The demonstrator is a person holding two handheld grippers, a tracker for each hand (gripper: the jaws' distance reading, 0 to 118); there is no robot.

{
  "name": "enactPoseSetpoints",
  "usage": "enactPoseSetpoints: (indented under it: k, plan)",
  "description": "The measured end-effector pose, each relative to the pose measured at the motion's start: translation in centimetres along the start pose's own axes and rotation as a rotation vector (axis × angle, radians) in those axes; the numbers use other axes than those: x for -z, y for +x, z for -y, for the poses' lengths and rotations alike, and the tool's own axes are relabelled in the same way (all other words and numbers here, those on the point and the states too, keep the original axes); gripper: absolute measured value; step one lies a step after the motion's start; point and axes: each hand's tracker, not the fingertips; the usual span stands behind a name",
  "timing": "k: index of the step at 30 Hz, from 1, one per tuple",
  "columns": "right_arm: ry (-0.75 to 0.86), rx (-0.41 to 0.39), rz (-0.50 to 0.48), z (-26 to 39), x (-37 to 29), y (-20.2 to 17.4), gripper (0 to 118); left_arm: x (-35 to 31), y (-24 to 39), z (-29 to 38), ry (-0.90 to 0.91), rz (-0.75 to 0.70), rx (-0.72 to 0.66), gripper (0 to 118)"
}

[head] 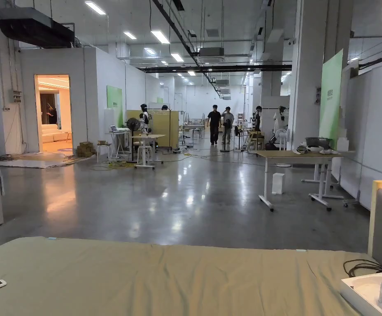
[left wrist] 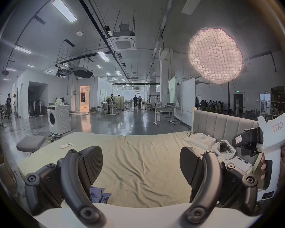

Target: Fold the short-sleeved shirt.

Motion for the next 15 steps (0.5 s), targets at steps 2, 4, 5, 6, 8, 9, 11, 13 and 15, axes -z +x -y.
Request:
enactPoseSetpoints:
  k: [2, 4, 5, 6, 8, 9, 11, 13, 15]
  plan:
    - [-0.001, -0.029, 0.014, 0.0, -0.4, -0.8, 117, 0.0, 0.0, 0.0, 0.001, -0.002, -0.011, 99]
    - [-0.004, -0.043, 0.026, 0.1, -0.4, -1.0, 117, 0.0, -0.1, 0.1, 0.000, 0.003, -0.027, 99]
    - [-0.004, -0.050, 0.024, 0.1, -0.5, -1.2, 117, -0.1, -0.2, 0.1, 0.001, 0.003, -0.030, 99]
    - [-0.003, -0.060, 0.015, 0.2, -0.5, -1.3, 117, -0.1, -0.2, 0.1, 0.001, 0.003, -0.032, 99]
    - [-0.008, -0.072, 0.006, 0.3, -0.6, -1.4, 117, -0.1, -0.2, 0.1, -0.002, 0.000, -0.028, 99]
    - [-0.010, -0.078, 0.008, 0.2, -0.6, -1.6, 117, -0.1, -0.2, 0.1, -0.001, -0.003, -0.023, 99]
    - [-0.001, -0.107, 0.017, 0.4, -0.7, -2.1, 117, -0.2, -0.2, 0.0, 0.001, -0.006, -0.022, 99]
    - [0.012, -0.146, 0.027, 0.4, -0.8, -2.5, 117, -0.2, -0.2, -0.2, 0.002, -0.005, -0.026, 99]
    - [0.028, -0.174, 0.032, 0.5, -1.0, -2.9, 117, -0.2, -0.2, -0.2, 0.005, -0.002, -0.030, 99]
